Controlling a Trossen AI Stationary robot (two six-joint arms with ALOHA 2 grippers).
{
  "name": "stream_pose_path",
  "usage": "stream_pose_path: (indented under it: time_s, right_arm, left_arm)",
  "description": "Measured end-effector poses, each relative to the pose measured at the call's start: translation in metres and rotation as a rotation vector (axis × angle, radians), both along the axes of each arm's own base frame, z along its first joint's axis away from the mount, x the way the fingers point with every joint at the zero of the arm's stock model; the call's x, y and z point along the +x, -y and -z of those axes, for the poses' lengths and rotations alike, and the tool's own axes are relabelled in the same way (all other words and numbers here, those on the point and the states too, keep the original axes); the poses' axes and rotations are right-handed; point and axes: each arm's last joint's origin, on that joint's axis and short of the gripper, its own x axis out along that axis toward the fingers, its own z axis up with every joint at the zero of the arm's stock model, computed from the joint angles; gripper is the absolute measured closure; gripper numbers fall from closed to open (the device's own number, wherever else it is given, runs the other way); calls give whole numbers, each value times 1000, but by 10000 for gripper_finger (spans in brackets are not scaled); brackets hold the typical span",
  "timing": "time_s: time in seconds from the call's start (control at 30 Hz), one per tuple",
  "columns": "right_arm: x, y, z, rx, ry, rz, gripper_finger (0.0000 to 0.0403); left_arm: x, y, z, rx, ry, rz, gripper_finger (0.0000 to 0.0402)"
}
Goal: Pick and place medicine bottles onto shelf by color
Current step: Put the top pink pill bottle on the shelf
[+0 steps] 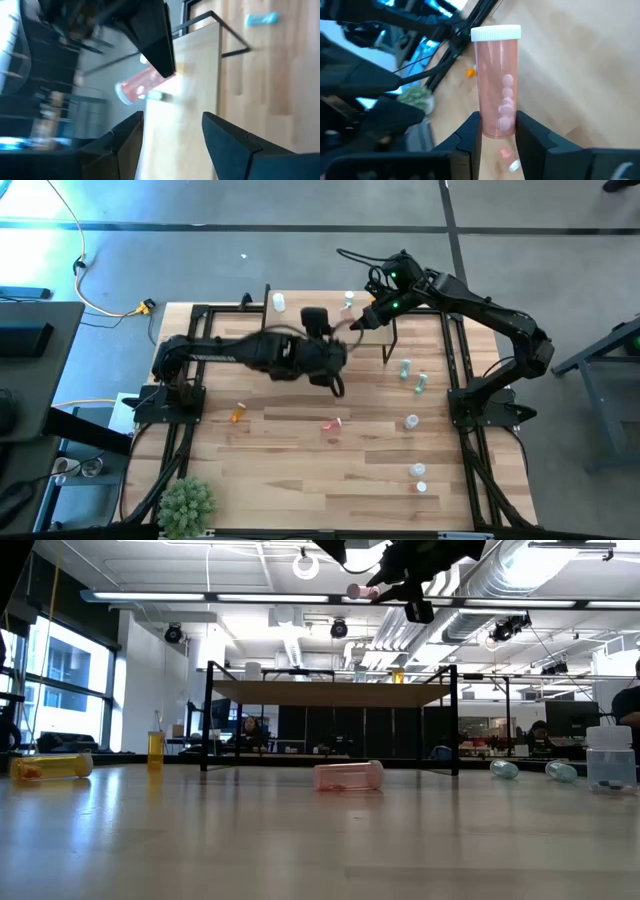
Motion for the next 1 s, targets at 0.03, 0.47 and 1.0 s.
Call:
stream_pose_path:
  time_s: [0.03,0.47,1.0]
  right_arm:
    - [-1,2,0,-23,0,11,320]
    - [-2,23,-10,-373,89,45,320]
    - [36,38,5,-709,164,-33,320]
  left_arm:
    - [-3,-7,-1,-42,25,-12,211]
    - [-48,-98,-23,-326,172,-111,211]
    - [-106,-180,-29,-658,307,-43,211]
